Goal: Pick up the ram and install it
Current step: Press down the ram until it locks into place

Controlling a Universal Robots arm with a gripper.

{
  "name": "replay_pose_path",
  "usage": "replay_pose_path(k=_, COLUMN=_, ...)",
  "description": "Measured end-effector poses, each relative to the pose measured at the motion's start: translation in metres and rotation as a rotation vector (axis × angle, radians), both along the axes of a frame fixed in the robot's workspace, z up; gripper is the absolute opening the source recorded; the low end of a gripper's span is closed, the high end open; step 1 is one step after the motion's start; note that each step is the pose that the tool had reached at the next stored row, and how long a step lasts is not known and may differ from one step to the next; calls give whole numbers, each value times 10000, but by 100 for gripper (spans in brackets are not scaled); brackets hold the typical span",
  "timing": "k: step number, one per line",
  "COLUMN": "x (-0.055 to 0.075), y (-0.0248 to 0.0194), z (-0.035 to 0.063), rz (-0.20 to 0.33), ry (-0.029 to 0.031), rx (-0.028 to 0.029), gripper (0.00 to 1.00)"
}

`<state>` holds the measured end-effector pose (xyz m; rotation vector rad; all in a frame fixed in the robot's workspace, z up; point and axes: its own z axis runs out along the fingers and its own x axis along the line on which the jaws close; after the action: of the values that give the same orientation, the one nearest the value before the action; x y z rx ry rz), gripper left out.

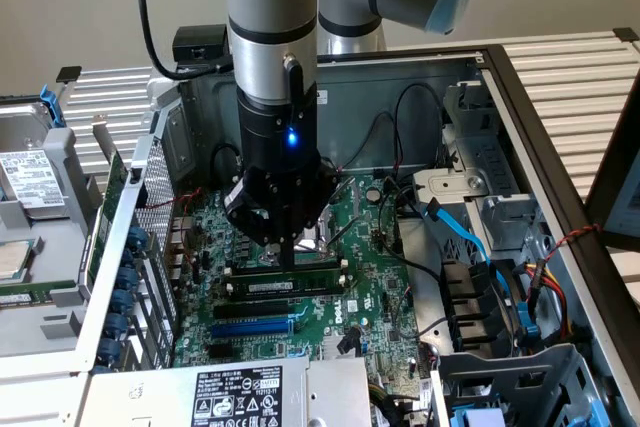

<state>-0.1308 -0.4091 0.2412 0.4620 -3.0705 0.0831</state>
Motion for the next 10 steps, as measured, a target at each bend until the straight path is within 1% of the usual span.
replay_pose_path(k=10, x=0, y=0, z=0, rz=-1187, ry=-16, rx=-1, gripper=11)
